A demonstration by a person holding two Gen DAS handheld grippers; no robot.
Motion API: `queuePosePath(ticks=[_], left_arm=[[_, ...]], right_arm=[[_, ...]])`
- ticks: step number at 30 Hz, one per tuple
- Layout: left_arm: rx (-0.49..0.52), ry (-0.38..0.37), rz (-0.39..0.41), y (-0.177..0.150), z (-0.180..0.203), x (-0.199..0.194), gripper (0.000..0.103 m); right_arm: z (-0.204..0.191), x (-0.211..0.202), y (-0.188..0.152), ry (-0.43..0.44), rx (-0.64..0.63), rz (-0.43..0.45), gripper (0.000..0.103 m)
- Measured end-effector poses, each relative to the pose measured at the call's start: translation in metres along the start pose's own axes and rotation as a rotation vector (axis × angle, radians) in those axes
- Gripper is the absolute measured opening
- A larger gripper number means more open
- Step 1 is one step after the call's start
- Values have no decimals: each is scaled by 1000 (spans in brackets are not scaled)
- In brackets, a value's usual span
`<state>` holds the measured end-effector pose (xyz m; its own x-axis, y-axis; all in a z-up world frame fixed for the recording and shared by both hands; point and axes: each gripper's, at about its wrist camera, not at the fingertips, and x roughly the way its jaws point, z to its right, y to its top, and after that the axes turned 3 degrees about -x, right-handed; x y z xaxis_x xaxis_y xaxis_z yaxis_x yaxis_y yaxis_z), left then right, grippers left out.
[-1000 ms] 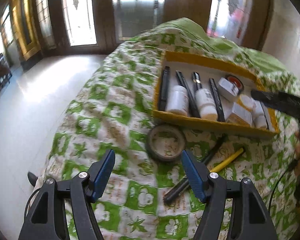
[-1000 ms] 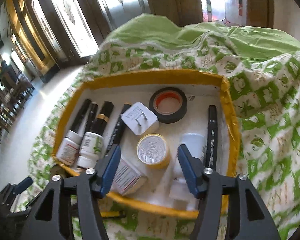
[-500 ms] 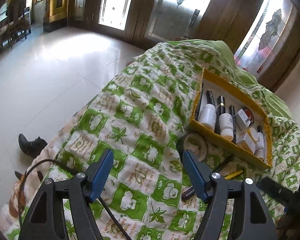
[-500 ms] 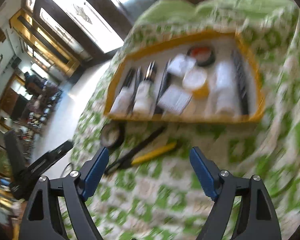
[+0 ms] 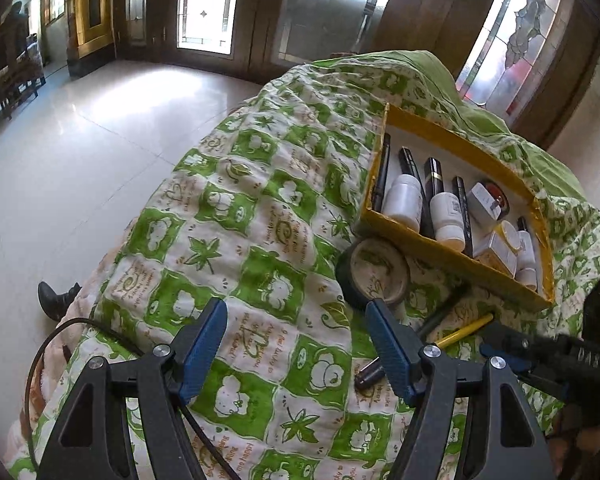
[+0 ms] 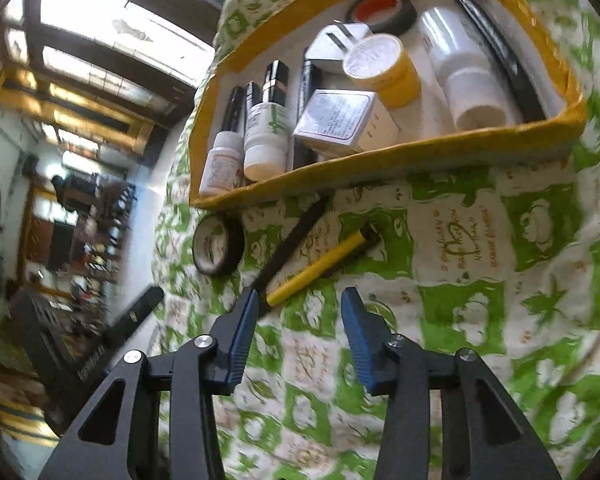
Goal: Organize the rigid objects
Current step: 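Move the left tool to the clear tape roll while the right tool approaches the yellow pen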
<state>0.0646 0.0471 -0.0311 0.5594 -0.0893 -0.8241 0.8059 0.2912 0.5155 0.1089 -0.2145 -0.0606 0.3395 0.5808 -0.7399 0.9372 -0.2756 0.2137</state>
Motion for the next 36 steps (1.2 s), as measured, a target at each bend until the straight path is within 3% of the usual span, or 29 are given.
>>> queuePosePath(ticks=[3, 8, 16, 23, 28, 31, 32, 36], left_arm=[[9, -3, 2, -1, 2, 0, 75], [16, -8, -2, -1, 4, 1, 75], [15, -18, 2, -1, 4, 1, 75], [15, -18, -2, -1, 5, 1, 75], [27, -15, -5, -2, 7, 1, 75], [41, -9, -9, -3, 9, 2, 75], [47, -6, -10, -3, 11, 2, 75], [59, 0, -13, -4, 13, 3, 75]], right_arm=[[0, 8, 1, 34, 52, -12, 39], [-16, 22, -7, 34, 24, -40, 39], [-43, 25, -8, 26, -33, -4, 39], [-19, 32, -9, -38, 67, -36, 39], [5, 37, -2, 42, 163, -10, 37], [11, 40, 3, 38, 162, -1, 26], [11, 41, 4, 24, 150, -1, 16], [6, 35, 8, 29, 120, 3, 13]])
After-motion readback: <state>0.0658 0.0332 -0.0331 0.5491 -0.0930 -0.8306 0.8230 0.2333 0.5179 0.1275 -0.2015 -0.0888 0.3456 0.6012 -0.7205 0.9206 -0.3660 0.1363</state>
